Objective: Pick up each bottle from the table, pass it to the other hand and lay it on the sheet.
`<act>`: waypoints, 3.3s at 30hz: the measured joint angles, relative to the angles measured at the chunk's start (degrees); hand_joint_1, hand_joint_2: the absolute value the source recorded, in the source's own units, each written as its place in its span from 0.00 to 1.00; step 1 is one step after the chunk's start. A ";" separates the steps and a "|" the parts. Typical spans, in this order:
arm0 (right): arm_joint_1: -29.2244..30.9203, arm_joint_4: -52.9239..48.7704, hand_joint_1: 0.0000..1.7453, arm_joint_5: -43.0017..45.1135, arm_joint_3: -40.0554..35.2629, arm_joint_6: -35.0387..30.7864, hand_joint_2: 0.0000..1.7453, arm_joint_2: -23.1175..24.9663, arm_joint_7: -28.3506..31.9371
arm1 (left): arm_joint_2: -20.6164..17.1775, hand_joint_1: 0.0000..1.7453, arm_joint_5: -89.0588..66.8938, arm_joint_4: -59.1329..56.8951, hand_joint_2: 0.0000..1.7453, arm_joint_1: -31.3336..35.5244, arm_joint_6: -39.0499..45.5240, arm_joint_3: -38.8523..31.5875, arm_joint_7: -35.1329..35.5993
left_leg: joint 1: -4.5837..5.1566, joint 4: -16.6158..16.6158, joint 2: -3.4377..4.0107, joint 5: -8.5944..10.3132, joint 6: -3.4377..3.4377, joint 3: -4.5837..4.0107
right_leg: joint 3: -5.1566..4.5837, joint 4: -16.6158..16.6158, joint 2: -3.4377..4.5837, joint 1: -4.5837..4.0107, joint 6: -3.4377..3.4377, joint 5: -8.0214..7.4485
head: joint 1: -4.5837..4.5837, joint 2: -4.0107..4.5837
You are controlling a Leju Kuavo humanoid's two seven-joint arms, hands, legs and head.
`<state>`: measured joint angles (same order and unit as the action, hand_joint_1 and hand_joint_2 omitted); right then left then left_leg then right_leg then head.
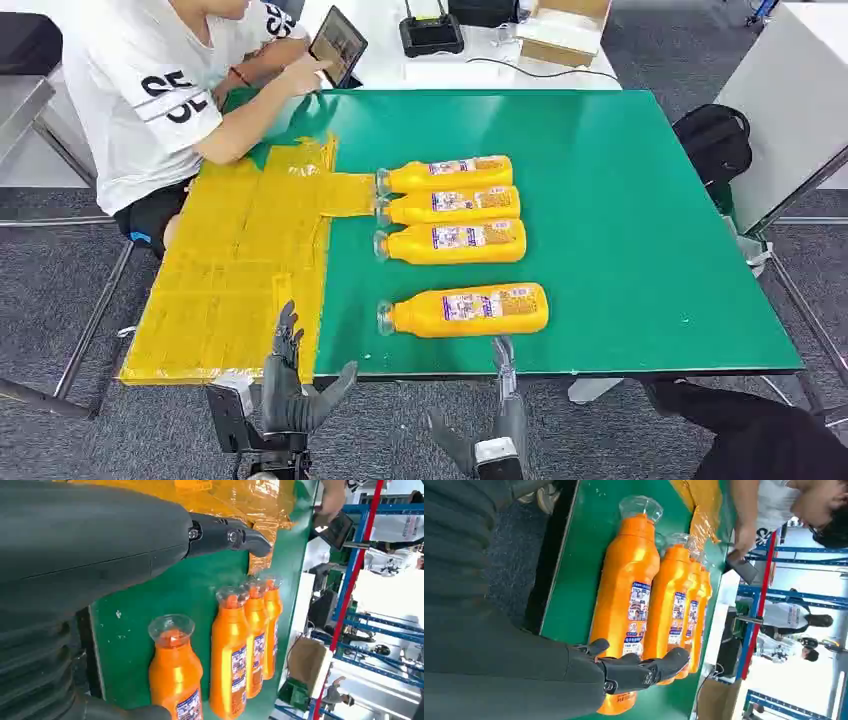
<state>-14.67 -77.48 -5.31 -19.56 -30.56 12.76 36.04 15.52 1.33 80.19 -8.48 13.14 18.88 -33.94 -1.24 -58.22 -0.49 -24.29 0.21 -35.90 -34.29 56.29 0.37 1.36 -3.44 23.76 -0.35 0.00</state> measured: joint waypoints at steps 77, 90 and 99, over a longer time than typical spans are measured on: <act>21.01 -3.92 0.00 -45.81 6.95 24.54 1.00 -18.12 -39.82 | 1.46 0.00 -6.64 -0.87 1.00 2.73 -9.27 -6.16 1.64 | 0.03 -0.01 -0.01 0.02 -0.02 0.00 | 0.07 0.01 -0.01 0.01 -0.03 -0.06 | 0.02 0.00; 31.53 10.87 0.00 -38.79 3.82 33.37 1.00 -19.26 -38.45 | 1.46 0.00 -7.17 -2.95 1.00 3.49 -10.23 -5.75 2.73 | 0.03 -0.02 -0.02 0.04 -0.02 0.00 | 0.08 0.01 -0.01 0.01 -0.04 -0.07 | 0.00 0.00; 37.16 18.62 0.00 -33.51 -0.85 35.67 1.00 -20.09 -36.68 | 1.46 0.00 -6.27 -4.77 1.00 4.69 -10.40 -5.20 2.88 | 0.03 -0.03 -0.01 0.04 -0.03 0.00 | 0.07 0.02 0.00 0.01 -0.04 -0.07 | 0.02 0.00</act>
<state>22.49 -58.86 -38.82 -20.41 5.11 -7.32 -0.63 16.98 -4.94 75.43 -3.79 2.73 13.68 -31.06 -1.22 -58.25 -0.50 -24.25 0.18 -35.90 -34.22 56.30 0.37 1.38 -3.49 23.69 -0.33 0.00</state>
